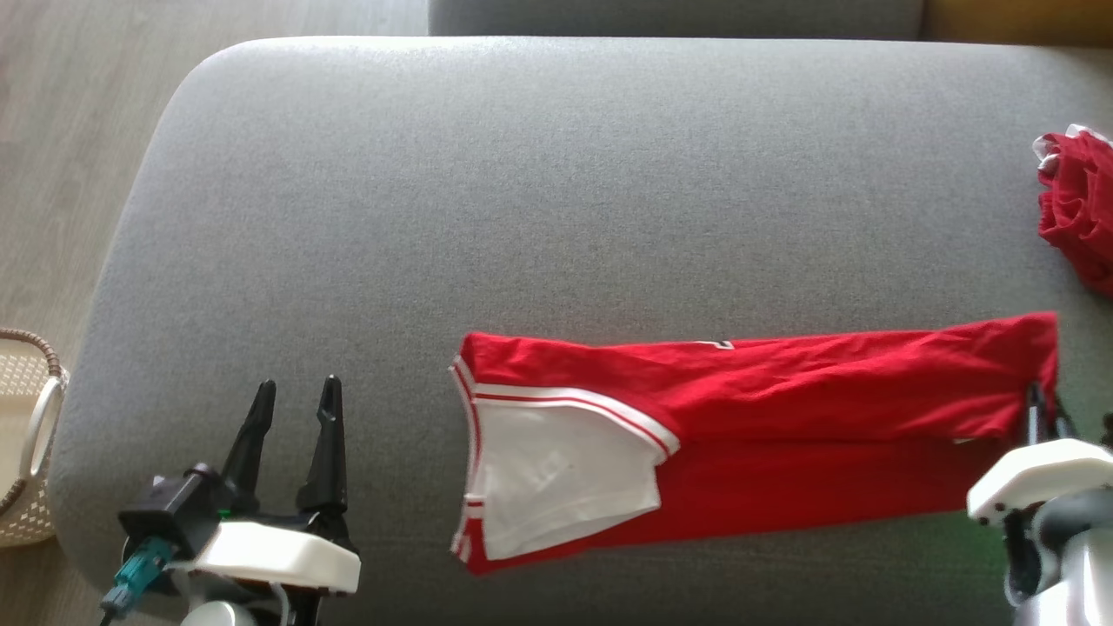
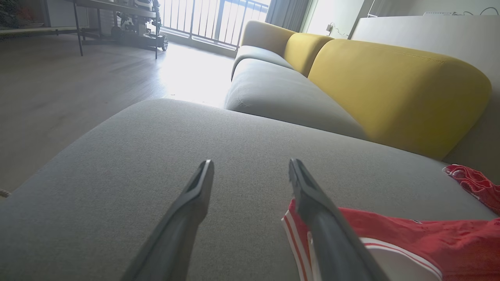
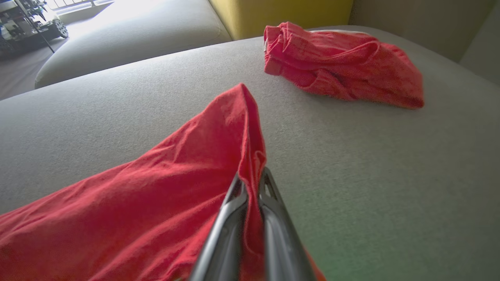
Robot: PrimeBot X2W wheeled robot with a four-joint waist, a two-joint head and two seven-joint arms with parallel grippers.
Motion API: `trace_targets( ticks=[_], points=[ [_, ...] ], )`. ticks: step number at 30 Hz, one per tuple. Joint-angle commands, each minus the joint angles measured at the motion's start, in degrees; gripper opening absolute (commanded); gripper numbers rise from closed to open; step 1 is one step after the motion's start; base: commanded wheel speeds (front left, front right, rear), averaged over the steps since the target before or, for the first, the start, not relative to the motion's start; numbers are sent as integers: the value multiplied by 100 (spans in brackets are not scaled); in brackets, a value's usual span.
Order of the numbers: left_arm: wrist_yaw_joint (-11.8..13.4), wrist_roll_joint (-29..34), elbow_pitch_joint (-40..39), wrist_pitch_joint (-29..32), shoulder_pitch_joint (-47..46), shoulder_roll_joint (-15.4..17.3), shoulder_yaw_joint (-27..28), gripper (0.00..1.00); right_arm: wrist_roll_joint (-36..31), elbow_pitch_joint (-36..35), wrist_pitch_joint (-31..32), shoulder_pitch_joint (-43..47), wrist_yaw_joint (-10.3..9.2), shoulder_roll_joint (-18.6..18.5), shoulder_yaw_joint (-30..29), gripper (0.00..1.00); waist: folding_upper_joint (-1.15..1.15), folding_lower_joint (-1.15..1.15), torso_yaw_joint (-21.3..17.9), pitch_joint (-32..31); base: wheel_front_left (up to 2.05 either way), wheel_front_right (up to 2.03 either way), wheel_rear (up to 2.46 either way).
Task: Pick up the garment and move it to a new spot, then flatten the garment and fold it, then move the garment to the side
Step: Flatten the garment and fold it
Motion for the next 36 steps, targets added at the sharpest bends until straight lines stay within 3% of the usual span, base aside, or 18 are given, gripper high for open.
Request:
trace_targets(
  ticks=[1, 9, 18, 23, 29, 36],
  points=[
    [-27, 8, -166, -70, -184, 2, 212, 100, -196, -306, 50, -244, -2, -62, -33, 0, 0, 0, -12, -21, 0, 0, 0],
    [-29, -15, -123, -70, -179, 2, 183, 100, -134, -513, 417, -263, -2, -62, 61, 0, 0, 0, -35, -112, 0, 0, 0],
    [-31, 26, -136, -70, -42, 2, 240, 100, 1482, -826, 1197, 33, -2, -62, 1304, 0, 0, 0, -78, -533, 0, 0, 0],
    [-32, 24, -169, -70, 69, 2, 243, 100, 3008, -1123, 1650, 302, -2, -62, 2068, 0, 0, 0, -44, -769, 0, 0, 0],
    [-34, 32, -169, -70, 188, 2, 252, 100, 4100, -1405, 1713, 539, -2, -62, 2913, 0, 0, 0, 149, -937, 0, 0, 0],
    [-35, 77, -187, -70, 297, 2, 257, 100, 5499, -1209, 1382, 493, -2, -62, 3897, 0, 0, 0, 564, -1063, 0, 0, 0]
  ],
)
